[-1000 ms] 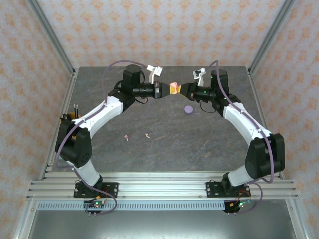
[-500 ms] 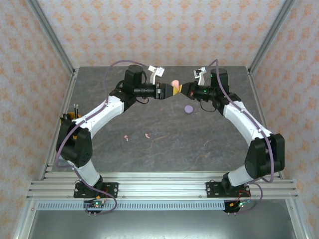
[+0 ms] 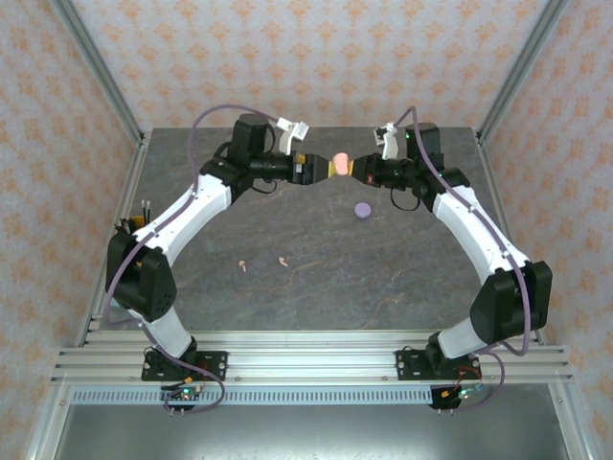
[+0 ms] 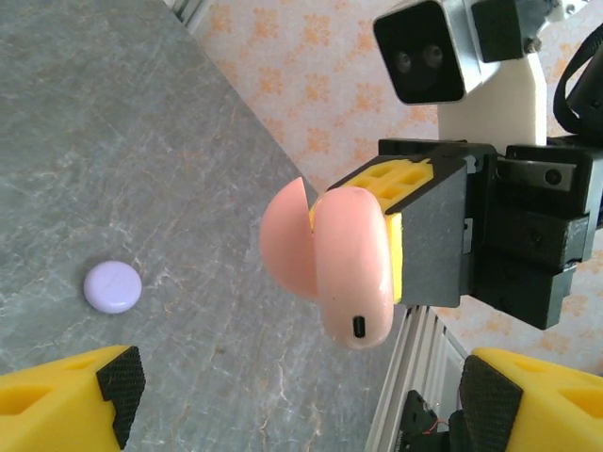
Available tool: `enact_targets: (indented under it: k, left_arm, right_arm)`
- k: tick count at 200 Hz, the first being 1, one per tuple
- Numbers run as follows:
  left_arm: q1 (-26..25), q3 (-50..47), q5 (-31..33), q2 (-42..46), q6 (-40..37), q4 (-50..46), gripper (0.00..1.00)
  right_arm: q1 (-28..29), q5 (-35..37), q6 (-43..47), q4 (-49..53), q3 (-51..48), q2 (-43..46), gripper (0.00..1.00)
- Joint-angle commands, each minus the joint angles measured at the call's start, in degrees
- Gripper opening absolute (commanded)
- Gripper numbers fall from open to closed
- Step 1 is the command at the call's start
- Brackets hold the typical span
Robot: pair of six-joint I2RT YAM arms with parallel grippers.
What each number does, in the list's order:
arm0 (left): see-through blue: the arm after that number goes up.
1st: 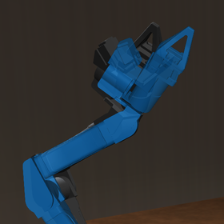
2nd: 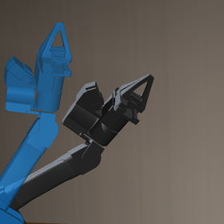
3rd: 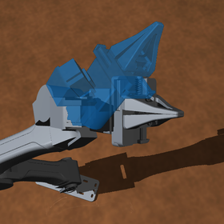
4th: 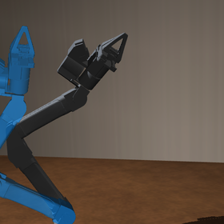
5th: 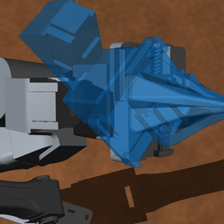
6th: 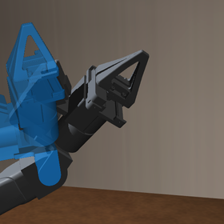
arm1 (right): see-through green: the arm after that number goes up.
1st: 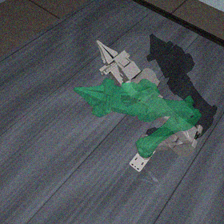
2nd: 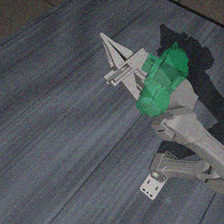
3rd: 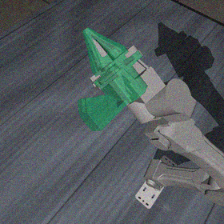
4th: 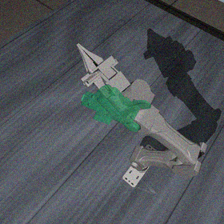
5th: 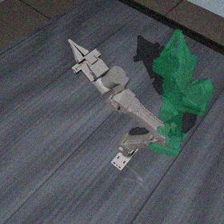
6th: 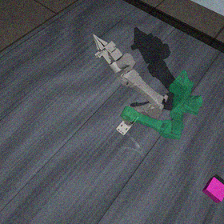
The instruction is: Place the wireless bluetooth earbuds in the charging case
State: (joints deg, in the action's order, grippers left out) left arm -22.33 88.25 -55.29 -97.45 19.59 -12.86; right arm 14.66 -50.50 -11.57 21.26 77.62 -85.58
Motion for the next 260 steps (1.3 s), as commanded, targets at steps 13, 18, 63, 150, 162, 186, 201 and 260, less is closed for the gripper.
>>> enact_targets:
  k: [13,18,63,150,162,186,201,260]
  left_arm:
    - [1.86,7.71,-4.66,-0.46,-8.66,-15.86,0.89]
    - [2.13,8.75,-6.33,-1.24,-9.40,-17.63,0.89]
    - [2.64,20.49,-12.66,-8.24,-20.25,-38.28,0.89]
    - [2.62,30.49,-20.31,-19.19,-33.05,-57.25,0.83]
    - [2.63,30.58,-21.03,-19.61,-33.77,-57.82,0.82]
    - [2.64,30.71,-22.33,-20.30,-35.70,-59.67,0.79]
    - [2.64,30.72,-22.80,-20.71,-37.08,-61.18,0.75]
    - [2.64,30.92,-24.45,-22.08,-43.42,-67.52,0.61]
  right_arm:
    - [1.04,3.92,14.93,11.58,6.93,-1.49,0.00]
    - [1.18,3.90,16.36,12.72,7.63,-1.87,0.00]
    - [2.45,4.16,24.42,19.29,12.03,-4.07,0.00]
    - [6.85,5.19,29.38,24.38,15.36,-6.70,0.00]
    - [7.61,5.90,29.50,24.46,15.44,-7.01,0.00]
    - [9.30,7.70,30.20,25.47,16.34,-8.12,0.00]
    - [10.12,8.71,30.79,26.37,17.17,-8.93,0.00]
    - [10.48,9.39,30.41,26.17,18.09,-9.87,0.00]
